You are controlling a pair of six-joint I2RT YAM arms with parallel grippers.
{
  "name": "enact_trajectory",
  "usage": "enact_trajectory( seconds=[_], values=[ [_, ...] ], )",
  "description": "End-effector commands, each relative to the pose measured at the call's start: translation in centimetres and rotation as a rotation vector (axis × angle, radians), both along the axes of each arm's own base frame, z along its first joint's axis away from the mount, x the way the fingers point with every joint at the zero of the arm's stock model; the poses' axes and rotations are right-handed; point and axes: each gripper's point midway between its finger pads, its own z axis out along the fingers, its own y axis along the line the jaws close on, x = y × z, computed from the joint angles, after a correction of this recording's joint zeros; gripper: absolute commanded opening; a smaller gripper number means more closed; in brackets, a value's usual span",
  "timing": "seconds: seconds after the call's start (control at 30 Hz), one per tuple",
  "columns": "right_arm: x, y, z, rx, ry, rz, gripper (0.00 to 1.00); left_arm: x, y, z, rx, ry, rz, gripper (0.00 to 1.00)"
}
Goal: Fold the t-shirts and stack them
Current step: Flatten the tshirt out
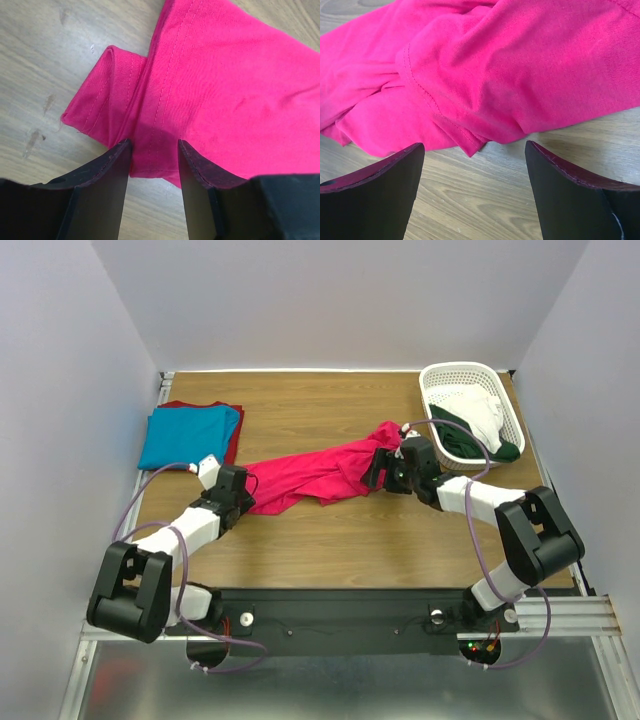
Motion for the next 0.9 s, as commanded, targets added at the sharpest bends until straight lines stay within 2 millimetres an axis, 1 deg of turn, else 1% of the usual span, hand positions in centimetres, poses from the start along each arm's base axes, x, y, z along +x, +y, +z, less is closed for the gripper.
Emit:
enact_trajectory(
  seconds=[0.0,0.1,0.2,0.23,0.3,0.37,0.4,0.43,0.5,0.53,0.6,0.63,0.73,0.87],
  values=[
    [0.4,0.8,1.0,0.027,-0.042,0.013,0.88,-0.9,0.3,0.3,-0.008,-0.012,0.018,0.53],
    [0.4,0.9,0.9,0.031,-0.038,0.017,0.88,-1.0,0.1,-0.2,-0.008,0.010,0.003,0.51],
    [0.4,0.8,1.0,0.029,-0.041,0.016,0.88,-1.1,-0.1,-0.4,-0.011,0.024,-0.013,0.45],
    [0.4,0.8,1.1,0.030,-0.044,0.015,0.88,-1.1,-0.1,-0.5,-0.010,0.026,-0.015,0.38],
    [0.4,0.8,1.2,0.030,-0.046,0.014,0.88,-1.0,-0.2,-0.4,-0.011,0.022,-0.016,0.29],
    [0.5,0.7,1.2,0.027,-0.047,0.012,0.88,-1.0,-0.2,-0.4,-0.010,0.022,-0.021,0.22],
    [0.5,0.7,1.1,0.025,-0.045,0.013,0.88,-1.0,-0.2,-0.3,-0.011,0.021,-0.021,0.20],
    [0.4,0.7,1.1,0.025,-0.046,0.015,0.88,-0.9,-0.3,-0.3,-0.010,0.020,-0.025,0.15],
    [0.5,0.8,0.9,0.019,-0.046,0.021,0.88,-0.8,-0.3,-0.1,-0.010,0.014,-0.028,0.11],
    [0.4,0.8,0.8,0.016,-0.045,0.024,0.88,-0.7,-0.3,0.0,-0.011,0.011,-0.032,0.06],
    [0.5,1.0,1.0,0.011,-0.054,0.027,0.88,-0.3,-0.7,0.7,-0.023,-0.008,-0.047,0.00],
    [0.5,1.0,0.9,0.008,-0.053,0.029,0.88,-0.1,-0.8,1.1,-0.029,-0.019,-0.051,0.00],
    [0.8,1.2,0.6,0.005,-0.044,0.030,0.87,0.9,-1.4,3.3,-0.050,-0.081,-0.063,0.00],
    [0.5,1.5,0.0,-0.001,-0.024,0.028,0.82,1.5,-1.2,4.9,-0.038,-0.112,-0.063,0.00]
  ],
)
